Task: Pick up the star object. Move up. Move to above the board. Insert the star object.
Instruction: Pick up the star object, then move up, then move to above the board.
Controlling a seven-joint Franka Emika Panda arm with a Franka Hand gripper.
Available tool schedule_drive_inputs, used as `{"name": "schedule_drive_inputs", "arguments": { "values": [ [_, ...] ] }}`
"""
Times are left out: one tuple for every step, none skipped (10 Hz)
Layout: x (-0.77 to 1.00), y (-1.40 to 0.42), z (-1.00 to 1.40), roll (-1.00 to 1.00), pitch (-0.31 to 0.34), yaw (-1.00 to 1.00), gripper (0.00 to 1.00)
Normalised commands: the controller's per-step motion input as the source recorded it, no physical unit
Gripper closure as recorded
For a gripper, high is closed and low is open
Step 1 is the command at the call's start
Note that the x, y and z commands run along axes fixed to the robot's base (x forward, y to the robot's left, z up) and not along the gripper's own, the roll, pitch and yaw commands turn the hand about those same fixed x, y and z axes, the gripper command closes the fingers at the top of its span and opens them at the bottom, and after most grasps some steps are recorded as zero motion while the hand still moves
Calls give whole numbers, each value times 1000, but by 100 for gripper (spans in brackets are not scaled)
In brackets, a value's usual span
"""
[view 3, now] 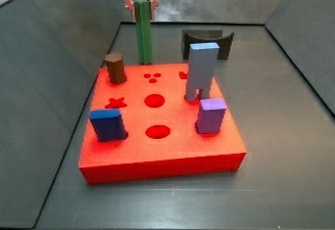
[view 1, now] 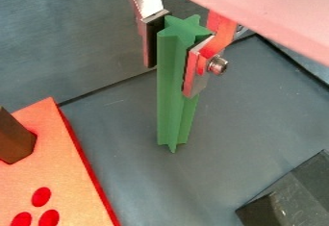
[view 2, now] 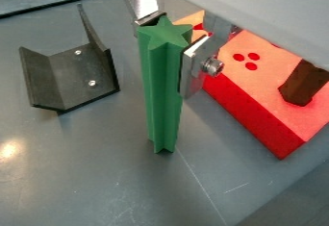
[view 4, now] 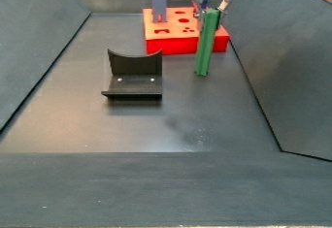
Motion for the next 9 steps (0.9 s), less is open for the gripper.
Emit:
{"name": "schedule_drive_inputs", "arguments": {
  "values": [
    [0,0,0,0,0,0,100],
    [0,0,0,0,0,0,100],
    [0,0,0,0,0,0,100],
    [0,0,833,0,0,0,100],
    [-23,-23,790,-1,24,28,100],
    [-29,-24,636,-4,49,32,100],
    [-21,-20,539,-5,52,32,100],
    [-1,-16,261,-11,63,26,100],
    [25,129,1000,650,-28,-155,100]
  ]
}}
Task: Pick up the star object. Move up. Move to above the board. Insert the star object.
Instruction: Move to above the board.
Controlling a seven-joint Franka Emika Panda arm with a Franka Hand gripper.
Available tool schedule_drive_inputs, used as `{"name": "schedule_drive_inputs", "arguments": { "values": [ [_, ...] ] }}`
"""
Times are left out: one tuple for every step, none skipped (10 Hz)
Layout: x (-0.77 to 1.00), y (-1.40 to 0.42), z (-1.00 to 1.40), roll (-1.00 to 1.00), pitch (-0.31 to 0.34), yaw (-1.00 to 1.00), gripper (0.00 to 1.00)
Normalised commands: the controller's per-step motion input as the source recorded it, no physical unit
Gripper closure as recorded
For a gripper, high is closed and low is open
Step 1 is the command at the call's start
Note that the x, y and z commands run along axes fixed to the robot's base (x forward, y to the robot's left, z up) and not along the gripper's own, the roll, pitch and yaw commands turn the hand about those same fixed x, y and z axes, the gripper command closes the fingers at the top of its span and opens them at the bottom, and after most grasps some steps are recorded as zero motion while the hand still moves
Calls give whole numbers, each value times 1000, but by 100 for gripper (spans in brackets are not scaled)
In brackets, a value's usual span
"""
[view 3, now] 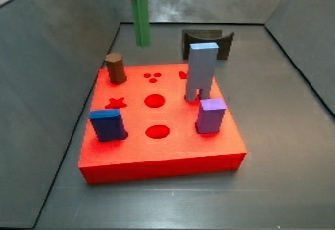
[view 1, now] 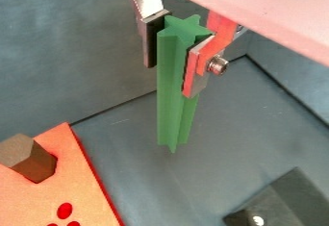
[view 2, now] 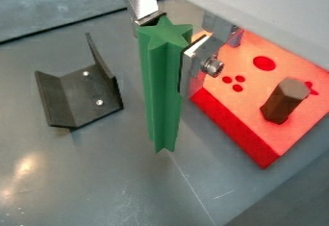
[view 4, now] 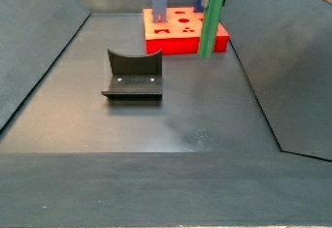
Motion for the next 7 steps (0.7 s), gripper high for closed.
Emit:
{"name": "schedule_drive_inputs", "arguments": {
  "values": [
    [29,136,1000,638,-7,-146,100],
    [23,119,1000,554,19,-87,100],
    [23,103,1000,378,42,-34,100],
    [26,100,1000,305,55,-18,100],
    [29,86,1000,209,73,4,100],
    [30,74,1000,158,76,10,100],
    [29,63,1000,121,75,11,100]
  ]
}}
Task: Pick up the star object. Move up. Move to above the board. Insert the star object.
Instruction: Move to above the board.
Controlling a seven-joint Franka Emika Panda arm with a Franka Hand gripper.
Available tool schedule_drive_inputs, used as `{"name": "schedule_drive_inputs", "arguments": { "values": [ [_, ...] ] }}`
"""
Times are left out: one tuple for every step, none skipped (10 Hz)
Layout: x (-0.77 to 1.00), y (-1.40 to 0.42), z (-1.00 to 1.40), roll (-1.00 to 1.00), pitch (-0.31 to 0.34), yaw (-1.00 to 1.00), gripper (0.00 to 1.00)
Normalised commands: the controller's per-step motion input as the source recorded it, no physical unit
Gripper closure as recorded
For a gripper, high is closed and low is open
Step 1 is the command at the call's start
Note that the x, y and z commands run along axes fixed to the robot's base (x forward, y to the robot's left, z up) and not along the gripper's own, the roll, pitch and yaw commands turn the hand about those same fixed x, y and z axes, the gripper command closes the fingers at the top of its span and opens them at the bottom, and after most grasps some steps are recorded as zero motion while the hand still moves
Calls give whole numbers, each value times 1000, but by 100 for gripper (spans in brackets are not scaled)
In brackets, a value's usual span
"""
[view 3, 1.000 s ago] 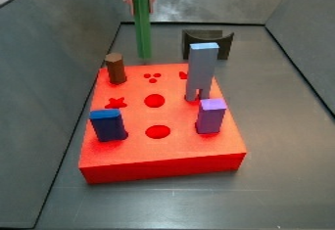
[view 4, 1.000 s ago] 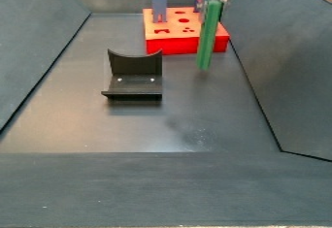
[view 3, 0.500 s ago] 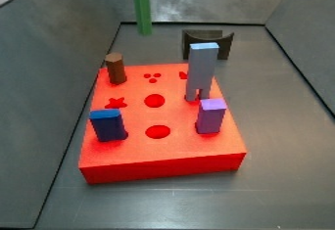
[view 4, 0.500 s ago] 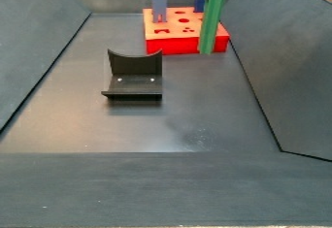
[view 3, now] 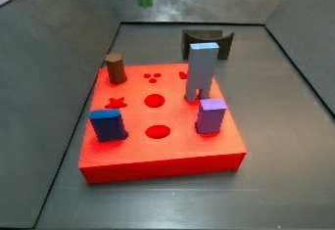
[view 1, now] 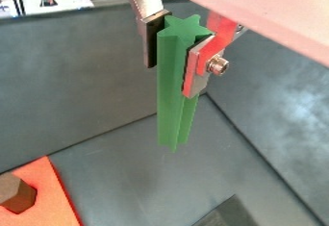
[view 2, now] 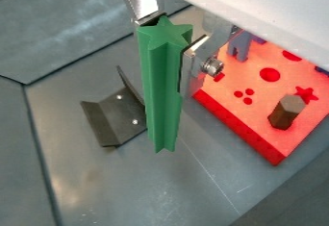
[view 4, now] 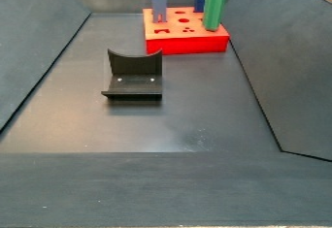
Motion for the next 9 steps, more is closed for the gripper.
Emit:
{"name": "schedule_drive_inputs", "arguments": {
  "values": [
    [28,55,1000,96,72,3,100],
    [24,40,856,78,75,-4,100],
    [19,19,626,57,79,-10,100],
    [16,7,460,43,80,-15,100],
    [13,3,246,24,86,-20,100],
    [227,-1000,-4,-508,372,-1000,100],
    [234,-1000,-20,-524,393,-1000,100],
    [256,-1000,-15,-411,415,-766,100],
    [273,-1000,-9,-302,376,-491,100]
  ]
}}
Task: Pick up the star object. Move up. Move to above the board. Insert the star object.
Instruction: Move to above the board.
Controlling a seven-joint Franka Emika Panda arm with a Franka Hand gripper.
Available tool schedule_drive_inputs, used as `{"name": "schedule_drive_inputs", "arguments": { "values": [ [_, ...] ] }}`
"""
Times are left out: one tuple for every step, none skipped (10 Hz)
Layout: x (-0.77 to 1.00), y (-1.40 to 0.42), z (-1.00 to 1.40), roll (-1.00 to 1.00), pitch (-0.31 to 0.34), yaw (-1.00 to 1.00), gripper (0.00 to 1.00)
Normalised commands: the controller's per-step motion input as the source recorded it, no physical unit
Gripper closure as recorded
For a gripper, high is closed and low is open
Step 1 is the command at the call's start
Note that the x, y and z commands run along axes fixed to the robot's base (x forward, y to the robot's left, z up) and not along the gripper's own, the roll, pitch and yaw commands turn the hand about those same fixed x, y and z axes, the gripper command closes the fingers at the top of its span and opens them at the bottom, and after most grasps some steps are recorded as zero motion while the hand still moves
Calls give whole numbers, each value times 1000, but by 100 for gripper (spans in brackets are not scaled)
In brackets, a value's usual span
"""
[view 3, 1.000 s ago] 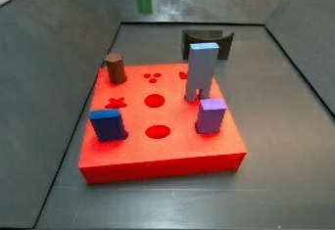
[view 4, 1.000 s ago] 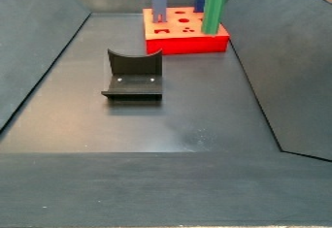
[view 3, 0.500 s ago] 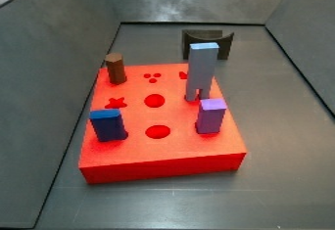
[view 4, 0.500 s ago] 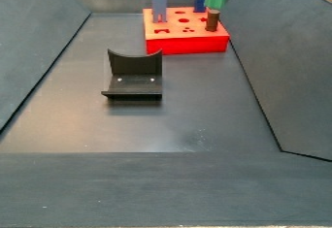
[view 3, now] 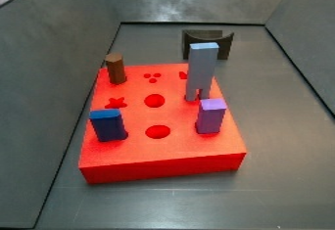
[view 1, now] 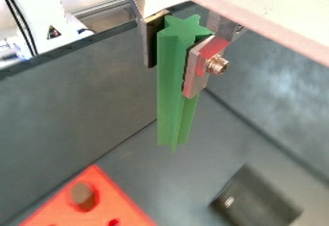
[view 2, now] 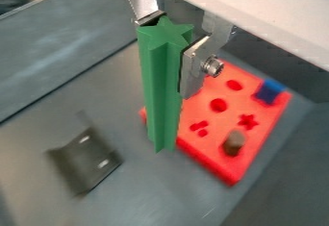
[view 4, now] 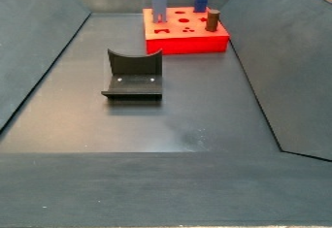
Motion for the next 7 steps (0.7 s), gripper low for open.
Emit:
{"name": "schedule_drive_inputs", "arguments": {
  "values": [
    [276,-1000,-6,-156,286,-234,100],
    [287,-1000,0,-61,200,-77,100],
    [294,-1000,4,-46,166,-36,100],
    [310,-1000,15,-22,145,-12,100],
    [278,-801,19,-6,140,-1,100],
    [216,-541,20,14,138,-3,100],
    [159,-317,22,21,126,6,100]
  ]
}}
